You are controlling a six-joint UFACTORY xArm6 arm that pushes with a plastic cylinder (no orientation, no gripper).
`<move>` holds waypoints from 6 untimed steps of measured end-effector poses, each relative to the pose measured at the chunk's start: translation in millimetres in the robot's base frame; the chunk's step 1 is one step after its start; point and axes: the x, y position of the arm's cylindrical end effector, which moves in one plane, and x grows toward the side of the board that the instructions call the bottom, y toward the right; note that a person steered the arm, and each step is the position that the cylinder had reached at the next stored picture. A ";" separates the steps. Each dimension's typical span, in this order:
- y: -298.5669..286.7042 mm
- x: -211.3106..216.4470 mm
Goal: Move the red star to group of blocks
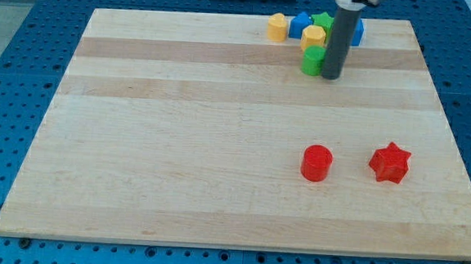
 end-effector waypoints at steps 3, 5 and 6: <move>-40.7 20.5; 113.1 43.1; 158.7 126.8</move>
